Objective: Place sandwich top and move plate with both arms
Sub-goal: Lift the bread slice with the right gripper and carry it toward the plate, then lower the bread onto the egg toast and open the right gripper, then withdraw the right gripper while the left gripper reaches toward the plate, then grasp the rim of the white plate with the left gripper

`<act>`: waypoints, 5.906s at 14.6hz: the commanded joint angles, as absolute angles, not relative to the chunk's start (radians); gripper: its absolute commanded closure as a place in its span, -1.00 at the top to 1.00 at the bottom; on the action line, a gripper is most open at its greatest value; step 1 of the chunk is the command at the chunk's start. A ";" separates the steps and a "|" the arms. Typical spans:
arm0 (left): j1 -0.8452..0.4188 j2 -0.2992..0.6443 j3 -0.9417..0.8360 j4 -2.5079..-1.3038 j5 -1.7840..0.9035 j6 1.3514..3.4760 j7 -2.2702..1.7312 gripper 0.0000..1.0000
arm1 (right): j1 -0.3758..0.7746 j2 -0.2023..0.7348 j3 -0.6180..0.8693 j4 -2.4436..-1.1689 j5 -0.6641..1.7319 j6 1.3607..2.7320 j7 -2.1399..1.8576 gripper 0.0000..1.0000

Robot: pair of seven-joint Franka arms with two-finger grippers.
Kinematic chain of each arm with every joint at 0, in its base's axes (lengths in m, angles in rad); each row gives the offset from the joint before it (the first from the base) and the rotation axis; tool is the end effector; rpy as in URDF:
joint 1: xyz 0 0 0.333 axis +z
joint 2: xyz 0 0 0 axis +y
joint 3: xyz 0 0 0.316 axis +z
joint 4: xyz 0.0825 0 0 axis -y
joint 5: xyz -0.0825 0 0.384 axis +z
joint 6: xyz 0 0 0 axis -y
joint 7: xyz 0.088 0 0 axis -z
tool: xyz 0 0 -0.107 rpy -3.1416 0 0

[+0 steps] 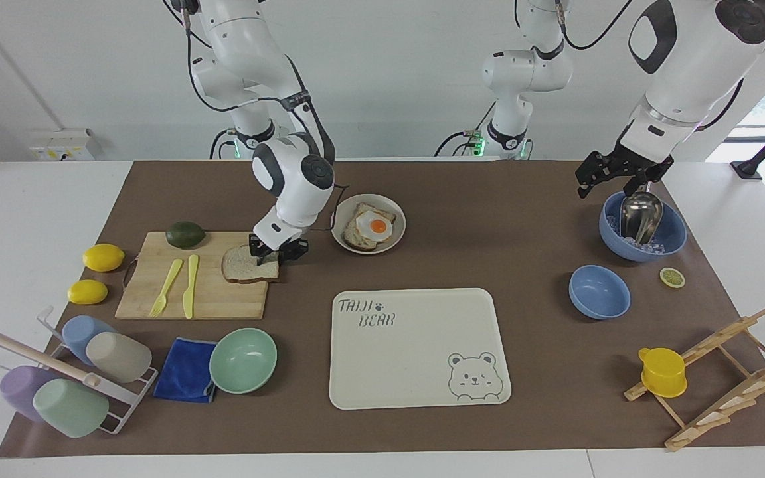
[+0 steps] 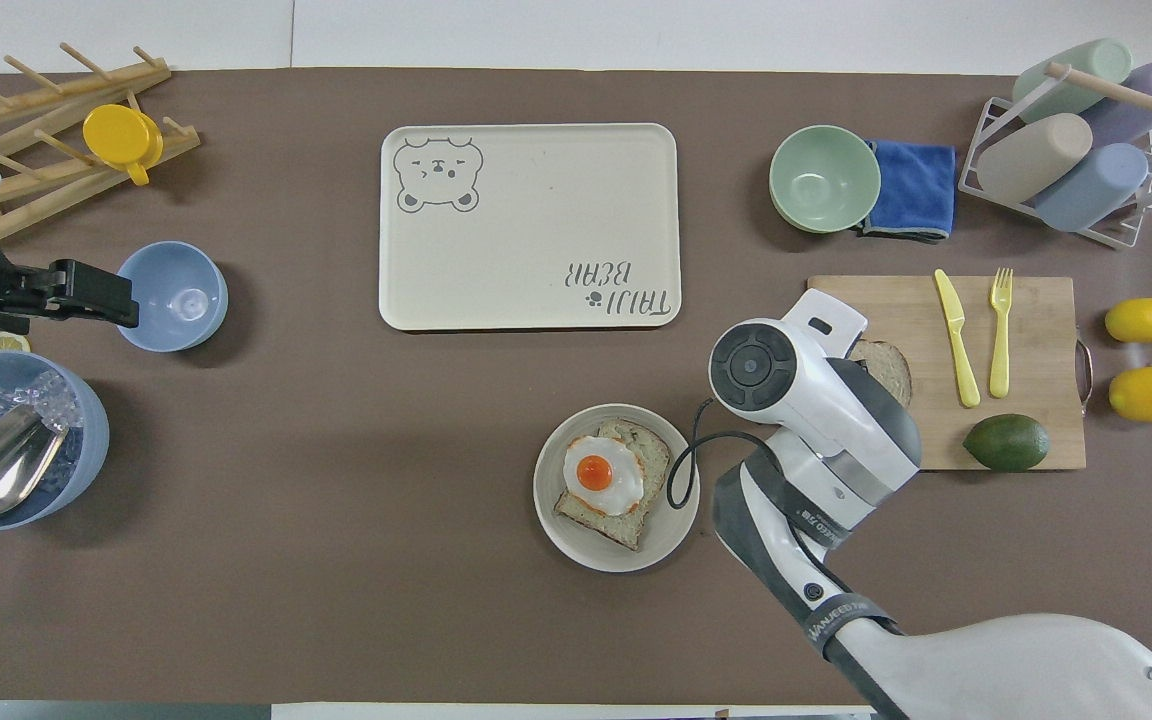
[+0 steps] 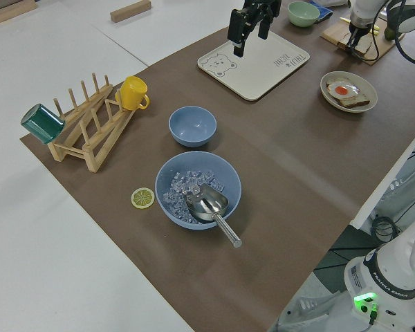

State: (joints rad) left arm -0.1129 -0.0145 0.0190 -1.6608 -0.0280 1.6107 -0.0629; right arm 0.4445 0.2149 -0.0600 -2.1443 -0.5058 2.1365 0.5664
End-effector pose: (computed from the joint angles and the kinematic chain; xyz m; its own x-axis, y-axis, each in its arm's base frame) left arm 0.5485 -0.0545 0.5934 0.9989 -0.0299 -0.0373 -0.0289 -0.9992 0.0259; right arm 0.5114 0.1846 0.2904 0.9905 0.1317 -0.0394 0.1355 -0.8861 0.4432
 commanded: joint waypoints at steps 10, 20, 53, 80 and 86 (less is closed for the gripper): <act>-0.104 -0.032 0.015 -1.680 -0.034 1.623 -0.055 1.00 | 0.604 0.224 0.021 -1.766 -0.292 1.649 0.500 -1.00; -0.104 -0.035 0.015 -1.686 -0.034 1.624 -0.054 1.00 | 0.807 0.233 0.028 -1.827 -0.200 1.758 0.801 -1.00; -0.185 -0.092 0.008 -1.910 -0.110 1.845 -0.123 1.00 | 0.157 -0.064 0.017 -1.674 0.063 1.473 0.231 1.00; -0.739 0.083 0.006 -2.309 -0.287 2.430 -0.459 0.64 | 0.118 -0.037 -0.060 -1.647 -0.005 1.456 0.009 1.00; -0.755 0.084 0.005 -2.309 -0.293 2.436 -0.459 0.13 | 0.114 -0.037 -0.058 -1.649 -0.005 1.453 0.009 1.00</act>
